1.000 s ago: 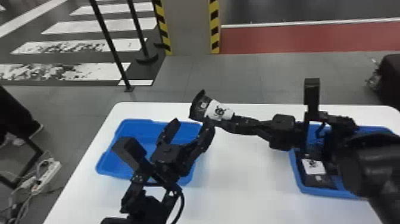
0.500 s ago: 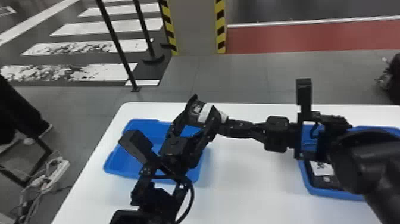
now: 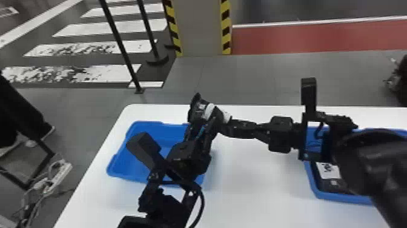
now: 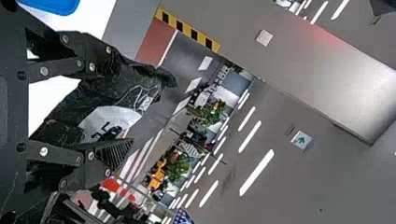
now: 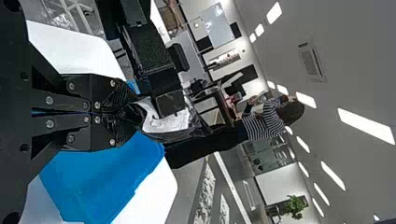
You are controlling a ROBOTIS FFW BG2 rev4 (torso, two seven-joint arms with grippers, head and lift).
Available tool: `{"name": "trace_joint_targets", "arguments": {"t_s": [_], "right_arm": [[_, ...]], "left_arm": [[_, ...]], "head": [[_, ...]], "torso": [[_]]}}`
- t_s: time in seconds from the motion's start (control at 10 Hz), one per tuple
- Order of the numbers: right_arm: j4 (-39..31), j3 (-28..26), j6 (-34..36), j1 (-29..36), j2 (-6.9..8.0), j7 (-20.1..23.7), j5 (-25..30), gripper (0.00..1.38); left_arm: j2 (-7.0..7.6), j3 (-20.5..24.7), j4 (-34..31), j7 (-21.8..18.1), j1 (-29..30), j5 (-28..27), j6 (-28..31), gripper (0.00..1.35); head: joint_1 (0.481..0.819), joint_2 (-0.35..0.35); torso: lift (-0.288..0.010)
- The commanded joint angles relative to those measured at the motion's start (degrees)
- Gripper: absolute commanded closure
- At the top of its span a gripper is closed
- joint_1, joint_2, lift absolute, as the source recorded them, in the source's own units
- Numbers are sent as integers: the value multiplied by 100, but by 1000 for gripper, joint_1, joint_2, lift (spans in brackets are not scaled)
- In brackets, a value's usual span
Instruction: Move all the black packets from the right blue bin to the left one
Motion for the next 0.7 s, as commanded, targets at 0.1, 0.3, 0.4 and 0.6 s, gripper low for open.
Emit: {"name": "trace_joint_targets", "arguments": {"t_s": [0.1,0.3,0.4,0.6], "right_arm": [[236,-9,-91,-55,14,-4,-72,1142],[348,-9,-175,-154,23,-4,-72,1142],[404,-18,-245,-210,31,-13,-72,1139],[545,-150,-499,-238,40,-39,-36,496]], "left_arm": [[-24,22,-22,133,89,17,-653,1208],[91,-21,-22,125,47,-211,-892,1216],[108,-21,-22,125,47,-194,-977,1216],[55,137,175,160,33,-396,-1272,1216]], "head": [[695,208],[695,223],[695,224],[695,224]], "torso": [[-110],[-110],[-110],[-110]]}}
